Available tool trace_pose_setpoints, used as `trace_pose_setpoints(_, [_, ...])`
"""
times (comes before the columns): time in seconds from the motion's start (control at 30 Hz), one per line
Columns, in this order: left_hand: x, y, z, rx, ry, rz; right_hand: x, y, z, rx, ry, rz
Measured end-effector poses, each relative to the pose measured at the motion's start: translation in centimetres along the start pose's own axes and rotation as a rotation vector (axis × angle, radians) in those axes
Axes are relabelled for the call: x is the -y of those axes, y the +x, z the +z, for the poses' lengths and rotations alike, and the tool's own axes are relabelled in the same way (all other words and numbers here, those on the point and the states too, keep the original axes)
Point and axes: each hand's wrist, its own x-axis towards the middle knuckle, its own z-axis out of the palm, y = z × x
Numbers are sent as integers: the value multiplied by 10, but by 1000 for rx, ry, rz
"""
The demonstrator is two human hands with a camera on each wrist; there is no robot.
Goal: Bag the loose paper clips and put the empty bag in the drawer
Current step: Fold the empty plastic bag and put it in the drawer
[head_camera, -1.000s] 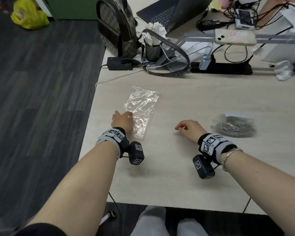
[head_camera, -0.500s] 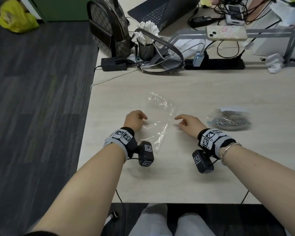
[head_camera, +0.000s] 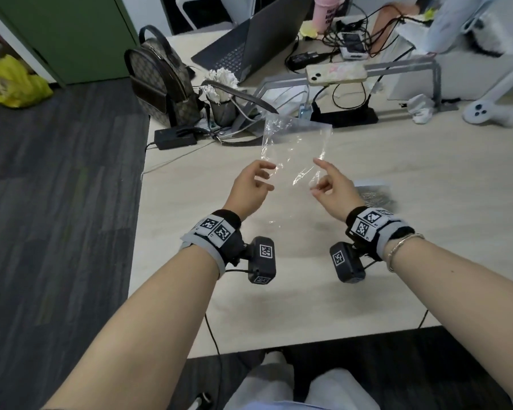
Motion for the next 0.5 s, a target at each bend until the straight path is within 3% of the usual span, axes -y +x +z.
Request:
trace_pose_setpoints(0.23, [-23,-3,17,-27,-34,71,-1,-7,-38,-48,-8,-62])
trace_pose_setpoints(0.5, [-65,-2,87,232,93,136,-23,-51,-110,-115,-56,-1])
